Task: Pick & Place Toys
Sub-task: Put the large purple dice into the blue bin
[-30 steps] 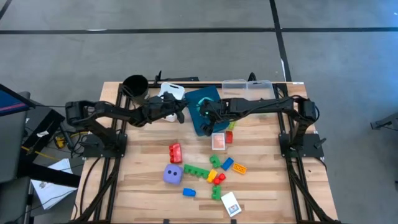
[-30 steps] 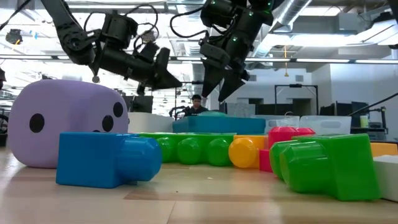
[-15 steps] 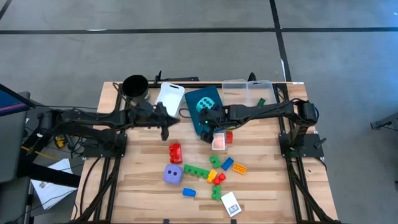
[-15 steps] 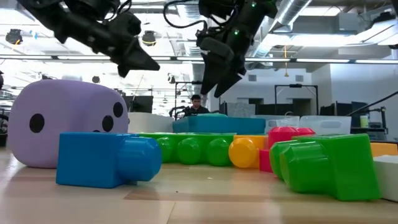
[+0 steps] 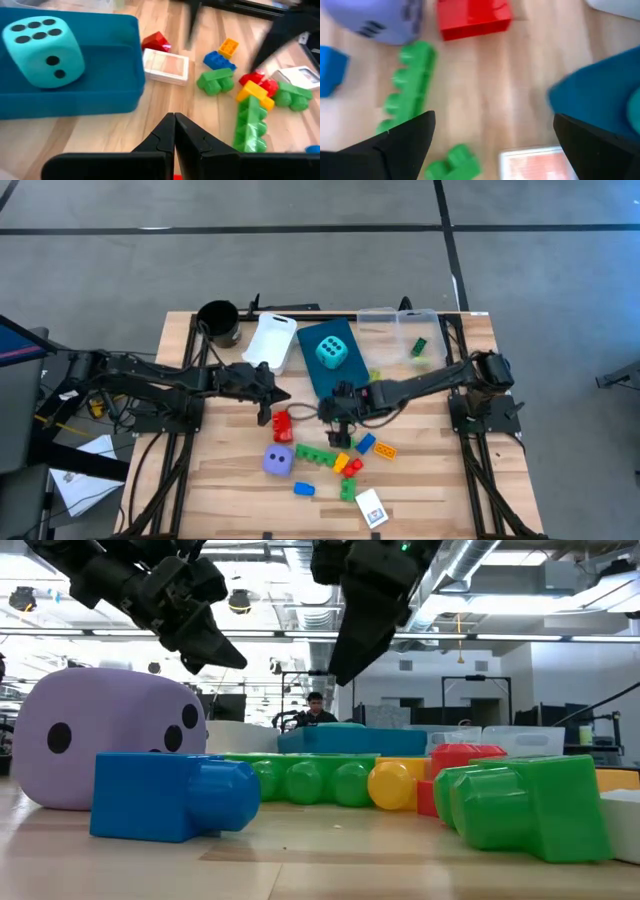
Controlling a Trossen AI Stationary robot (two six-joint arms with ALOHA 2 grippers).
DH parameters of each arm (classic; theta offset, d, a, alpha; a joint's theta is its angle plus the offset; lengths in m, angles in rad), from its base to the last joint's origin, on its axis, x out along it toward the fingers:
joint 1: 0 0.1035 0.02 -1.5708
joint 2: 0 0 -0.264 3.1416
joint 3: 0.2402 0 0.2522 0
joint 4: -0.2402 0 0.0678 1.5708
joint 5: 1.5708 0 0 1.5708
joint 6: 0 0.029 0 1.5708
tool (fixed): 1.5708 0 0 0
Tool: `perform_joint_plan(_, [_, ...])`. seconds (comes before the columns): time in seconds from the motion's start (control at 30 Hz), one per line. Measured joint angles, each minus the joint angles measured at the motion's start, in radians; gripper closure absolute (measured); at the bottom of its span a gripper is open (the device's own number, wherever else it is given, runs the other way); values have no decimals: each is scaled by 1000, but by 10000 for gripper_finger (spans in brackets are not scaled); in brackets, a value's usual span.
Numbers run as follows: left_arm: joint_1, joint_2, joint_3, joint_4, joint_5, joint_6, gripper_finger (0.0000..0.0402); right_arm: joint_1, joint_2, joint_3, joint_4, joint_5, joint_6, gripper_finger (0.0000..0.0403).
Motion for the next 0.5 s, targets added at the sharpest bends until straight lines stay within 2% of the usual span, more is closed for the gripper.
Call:
perform_joint_plan(0.13, [0, 1, 0, 16, 9, 0, 402, 47, 0, 0, 3, -1, 13, 3])
perform_joint_plan(0.37, [-17, 1, 0, 5, 269, -23, 402, 90, 0, 0, 106, 2, 83, 3])
perform_joint_plan(0.5, [-74, 1, 0, 11, 282, -62, 402, 100, 0, 0, 201, 3, 90, 3])
